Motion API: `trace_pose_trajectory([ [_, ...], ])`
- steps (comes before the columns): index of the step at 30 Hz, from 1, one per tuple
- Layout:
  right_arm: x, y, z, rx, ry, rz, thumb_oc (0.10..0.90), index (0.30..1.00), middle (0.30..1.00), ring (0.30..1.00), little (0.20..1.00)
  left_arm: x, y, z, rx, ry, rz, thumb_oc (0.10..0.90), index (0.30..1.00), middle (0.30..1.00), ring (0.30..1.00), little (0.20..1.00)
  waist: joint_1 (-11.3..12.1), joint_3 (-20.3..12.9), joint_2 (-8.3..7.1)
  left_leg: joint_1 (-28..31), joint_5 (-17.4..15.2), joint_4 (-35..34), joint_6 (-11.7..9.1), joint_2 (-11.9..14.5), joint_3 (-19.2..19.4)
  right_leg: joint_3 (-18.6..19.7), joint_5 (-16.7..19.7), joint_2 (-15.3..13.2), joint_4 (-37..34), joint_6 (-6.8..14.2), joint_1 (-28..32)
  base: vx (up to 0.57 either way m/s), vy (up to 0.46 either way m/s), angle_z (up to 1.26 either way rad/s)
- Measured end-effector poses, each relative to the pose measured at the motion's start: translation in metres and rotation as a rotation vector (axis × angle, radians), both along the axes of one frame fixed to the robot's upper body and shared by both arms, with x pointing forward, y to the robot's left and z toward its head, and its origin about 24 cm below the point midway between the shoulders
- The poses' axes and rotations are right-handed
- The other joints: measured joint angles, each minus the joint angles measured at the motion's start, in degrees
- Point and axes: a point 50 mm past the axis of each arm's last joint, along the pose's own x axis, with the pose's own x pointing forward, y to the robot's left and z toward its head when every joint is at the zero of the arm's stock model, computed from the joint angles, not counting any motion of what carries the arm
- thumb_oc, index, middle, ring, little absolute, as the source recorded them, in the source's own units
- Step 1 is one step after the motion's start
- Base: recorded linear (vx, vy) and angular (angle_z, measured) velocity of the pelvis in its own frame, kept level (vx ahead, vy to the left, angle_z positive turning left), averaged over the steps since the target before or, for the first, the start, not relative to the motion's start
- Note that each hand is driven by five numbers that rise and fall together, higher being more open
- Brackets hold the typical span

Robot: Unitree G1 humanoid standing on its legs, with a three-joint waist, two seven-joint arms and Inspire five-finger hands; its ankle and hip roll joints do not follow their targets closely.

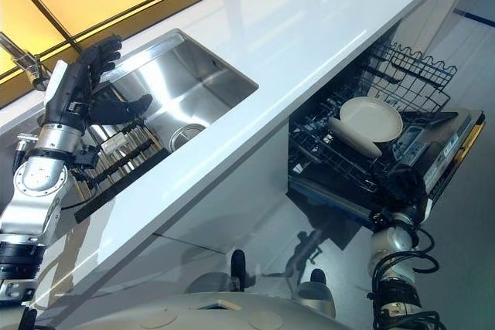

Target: Pick up plates and place into dishwasher.

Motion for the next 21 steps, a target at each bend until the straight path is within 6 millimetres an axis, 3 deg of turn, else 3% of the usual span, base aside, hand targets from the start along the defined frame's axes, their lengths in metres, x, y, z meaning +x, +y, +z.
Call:
trace_pose_trajectory([
  [13, -0.003, 0.005, -0.005, -0.071, 0.071, 0.03, 0.8, 0.9, 0.9, 0.9, 0.9, -0.009, 0.005, -0.016, -0.009, 0.06, 0.036, 0.8, 0.9, 0.9, 0.9, 0.9, 0.08, -0.02, 0.12, -0.05, 0.21, 0.0, -0.11, -0.02, -0.85, -0.78, -0.18, 0.04, 0.05, 0.21, 0.37, 0.03, 0.019, 0.03],
  [21, -0.01, 0.001, -0.01, 0.097, -0.03, -0.07, 0.8, 0.9, 0.9, 0.9, 0.9, -0.012, 0.006, -0.023, -0.02, 0.085, 0.051, 0.8, 0.9, 0.9, 0.9, 0.9, 0.6, 0.21, 0.99, -0.97, 0.45, -0.09, -0.22, 0.01, -2.91, -2.88, -0.54, 0.26, 0.23, -0.15, 0.65, 0.06, 0.049, 0.12],
])
